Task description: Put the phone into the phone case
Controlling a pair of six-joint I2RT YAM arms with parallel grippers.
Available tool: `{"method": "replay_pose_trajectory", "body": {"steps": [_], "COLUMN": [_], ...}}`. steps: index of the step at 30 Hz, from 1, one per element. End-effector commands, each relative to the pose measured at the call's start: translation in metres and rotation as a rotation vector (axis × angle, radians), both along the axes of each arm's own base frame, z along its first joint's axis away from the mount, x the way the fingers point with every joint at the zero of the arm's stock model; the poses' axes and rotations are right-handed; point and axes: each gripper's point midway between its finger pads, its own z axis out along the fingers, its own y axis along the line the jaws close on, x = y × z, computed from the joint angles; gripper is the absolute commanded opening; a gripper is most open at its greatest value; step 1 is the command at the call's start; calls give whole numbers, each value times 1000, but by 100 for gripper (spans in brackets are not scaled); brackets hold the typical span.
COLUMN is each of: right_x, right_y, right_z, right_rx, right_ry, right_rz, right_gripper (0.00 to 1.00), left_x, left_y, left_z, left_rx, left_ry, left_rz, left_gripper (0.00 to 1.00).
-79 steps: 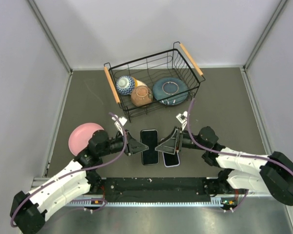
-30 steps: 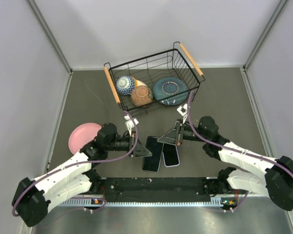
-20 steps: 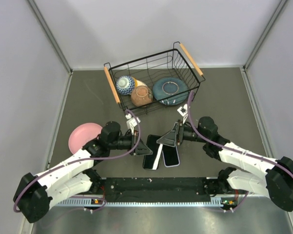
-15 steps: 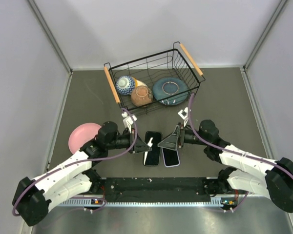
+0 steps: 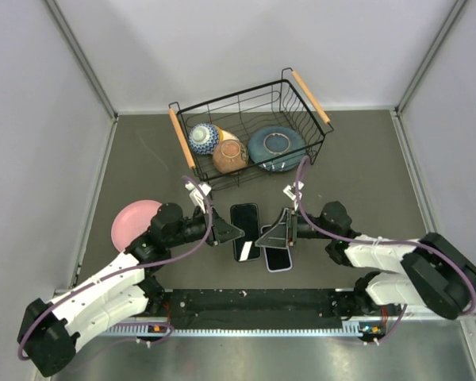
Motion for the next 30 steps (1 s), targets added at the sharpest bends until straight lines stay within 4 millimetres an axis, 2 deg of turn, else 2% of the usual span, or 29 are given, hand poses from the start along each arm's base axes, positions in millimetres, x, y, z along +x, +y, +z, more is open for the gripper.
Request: {"method": "replay_pose_trajectory", "body": {"steps": [1,11,14,15,18,19,23,25,26,28,29,30], "right_x": [-13,-15,-14,-13,-10,-10,4,8,8,9,8,7], "right_y": [1,2,2,2,2,2,7,10,10,9,8,6], "right_z": [29,27,30,30,35,37,40,33,41,39,41,42], "right_rx": [164,209,216,216,227,229,204,160,167,140,126,117], "right_ry": [-30,11,12,15,16,27,103,122,97,58,47,32], "right_rz": [70,95,88,83,67,64,9,-12,-16,-28,-29,-34], "right_gripper": [60,49,33,23,4,1,0,0,0,1,13,20], "left_x": [11,23,26,28,30,32,34,33,32,30,26,23], "left_y": [-1,11,13,14,16,16,15,12,11,8,6,4], "left_z": [34,20,17,15,5,5,-5,-3,-3,2,5,9], "left_rx": [-113,-64,-51,-43,8,22,71,81,84,69,56,41], "left_ry": [-89,-74,-69,-68,-56,-62,-45,-41,-37,-38,-36,-36], "left_rz": [46,135,156,166,176,182,170,150,137,118,91,75], "left_gripper": [0,0,0,0,0,0,0,0,0,0,0,0]}}
